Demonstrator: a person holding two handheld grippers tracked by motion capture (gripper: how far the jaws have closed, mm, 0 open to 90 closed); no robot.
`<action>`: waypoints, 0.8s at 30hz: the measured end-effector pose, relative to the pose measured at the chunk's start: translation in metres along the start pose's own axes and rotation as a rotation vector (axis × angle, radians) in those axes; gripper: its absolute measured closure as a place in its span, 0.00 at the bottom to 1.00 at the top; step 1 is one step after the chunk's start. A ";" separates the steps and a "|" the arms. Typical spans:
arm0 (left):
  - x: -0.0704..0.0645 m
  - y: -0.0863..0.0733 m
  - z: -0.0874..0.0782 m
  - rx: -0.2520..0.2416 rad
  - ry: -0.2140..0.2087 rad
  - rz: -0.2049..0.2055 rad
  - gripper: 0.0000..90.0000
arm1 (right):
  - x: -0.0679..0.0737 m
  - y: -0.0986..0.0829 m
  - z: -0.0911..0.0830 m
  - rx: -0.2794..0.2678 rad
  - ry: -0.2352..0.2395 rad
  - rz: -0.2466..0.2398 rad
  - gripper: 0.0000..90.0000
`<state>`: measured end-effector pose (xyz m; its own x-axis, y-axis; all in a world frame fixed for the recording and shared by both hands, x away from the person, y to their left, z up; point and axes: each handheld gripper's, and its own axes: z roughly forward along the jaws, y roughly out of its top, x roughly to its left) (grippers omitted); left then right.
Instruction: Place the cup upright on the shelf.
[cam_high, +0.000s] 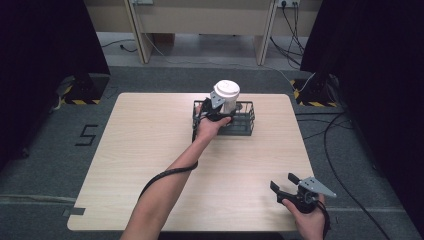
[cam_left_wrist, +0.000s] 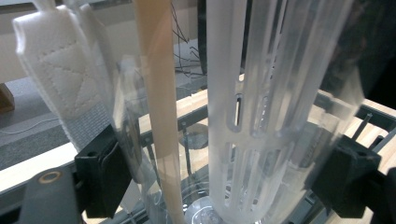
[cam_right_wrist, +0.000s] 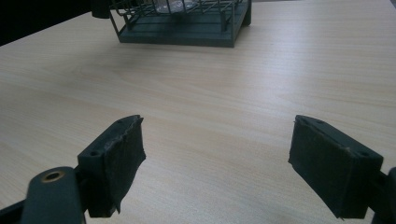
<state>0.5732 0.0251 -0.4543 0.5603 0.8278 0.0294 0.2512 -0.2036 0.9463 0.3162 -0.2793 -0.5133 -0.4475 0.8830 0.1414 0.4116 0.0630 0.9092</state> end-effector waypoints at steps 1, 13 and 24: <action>0.000 0.000 0.000 -0.003 0.000 -0.002 0.19 | 0.000 0.000 0.000 0.000 0.000 -0.001 0.20; 0.000 -0.003 -0.009 -0.013 0.013 0.023 0.16 | 0.000 0.000 0.000 0.001 -0.001 -0.002 0.20; 0.001 -0.005 -0.022 -0.029 0.015 0.037 0.16 | 0.001 0.000 0.001 0.004 -0.004 -0.004 0.20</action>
<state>0.5552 0.0383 -0.4519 0.5565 0.8280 0.0689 0.2078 -0.2190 0.9533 0.3164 -0.2785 -0.5133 -0.4459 0.8847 0.1358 0.4124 0.0684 0.9084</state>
